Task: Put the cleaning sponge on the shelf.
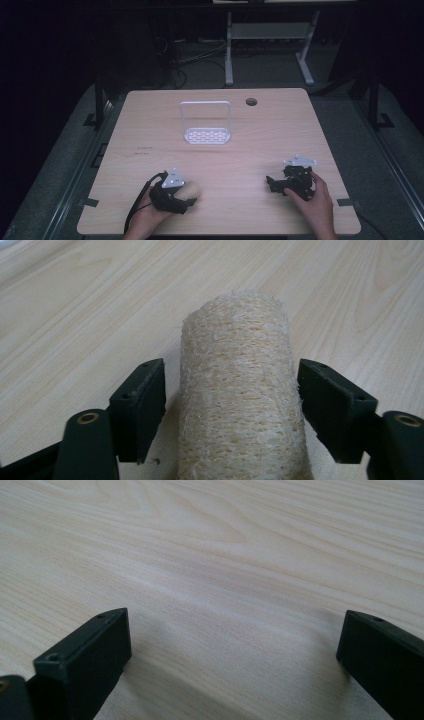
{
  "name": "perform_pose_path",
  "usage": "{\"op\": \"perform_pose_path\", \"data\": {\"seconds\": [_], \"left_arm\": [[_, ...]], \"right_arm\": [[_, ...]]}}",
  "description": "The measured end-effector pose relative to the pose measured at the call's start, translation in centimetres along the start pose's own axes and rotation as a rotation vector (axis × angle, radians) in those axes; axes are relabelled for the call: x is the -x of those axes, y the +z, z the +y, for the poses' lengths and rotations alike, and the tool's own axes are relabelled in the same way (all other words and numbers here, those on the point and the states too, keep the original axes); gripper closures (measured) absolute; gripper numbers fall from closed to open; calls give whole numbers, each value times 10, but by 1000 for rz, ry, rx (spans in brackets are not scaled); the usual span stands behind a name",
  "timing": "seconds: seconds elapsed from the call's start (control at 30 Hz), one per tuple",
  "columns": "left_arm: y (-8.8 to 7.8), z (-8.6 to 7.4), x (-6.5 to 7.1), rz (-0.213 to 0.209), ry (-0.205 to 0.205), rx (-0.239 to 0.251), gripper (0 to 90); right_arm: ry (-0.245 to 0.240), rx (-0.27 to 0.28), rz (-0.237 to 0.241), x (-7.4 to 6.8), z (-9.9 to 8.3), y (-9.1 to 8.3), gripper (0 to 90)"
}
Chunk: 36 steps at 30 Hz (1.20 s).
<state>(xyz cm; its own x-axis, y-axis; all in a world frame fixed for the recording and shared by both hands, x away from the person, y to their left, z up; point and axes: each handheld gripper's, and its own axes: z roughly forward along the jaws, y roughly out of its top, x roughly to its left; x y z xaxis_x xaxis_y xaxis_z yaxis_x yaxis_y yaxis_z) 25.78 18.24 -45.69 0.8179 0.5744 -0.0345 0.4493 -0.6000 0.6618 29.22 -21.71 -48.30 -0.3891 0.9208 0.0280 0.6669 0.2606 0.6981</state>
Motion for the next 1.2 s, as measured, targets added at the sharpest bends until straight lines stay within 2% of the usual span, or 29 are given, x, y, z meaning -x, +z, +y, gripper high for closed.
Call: {"op": "perform_pose_path", "data": {"seconds": [0.3,0.63,0.67,0.83,0.9,1.2], "left_arm": [[-1,1,0,-4,2,-12,406],[-2,1,-1,-8,11,-13,412],[-4,2,-2,-16,26,-14,412],[-8,7,-6,-32,39,0,414],[-10,9,-9,-37,59,-2,413],[-8,14,-17,-62,59,10,414]], "right_arm": [[0,0,0,0,0,0,5],[0,0,0,0,0,0,5],[0,0,0,0,0,0,5],[0,0,0,0,0,0,5],[0,0,0,0,0,0,5],[-1,2,0,0,0,0,5]]}}
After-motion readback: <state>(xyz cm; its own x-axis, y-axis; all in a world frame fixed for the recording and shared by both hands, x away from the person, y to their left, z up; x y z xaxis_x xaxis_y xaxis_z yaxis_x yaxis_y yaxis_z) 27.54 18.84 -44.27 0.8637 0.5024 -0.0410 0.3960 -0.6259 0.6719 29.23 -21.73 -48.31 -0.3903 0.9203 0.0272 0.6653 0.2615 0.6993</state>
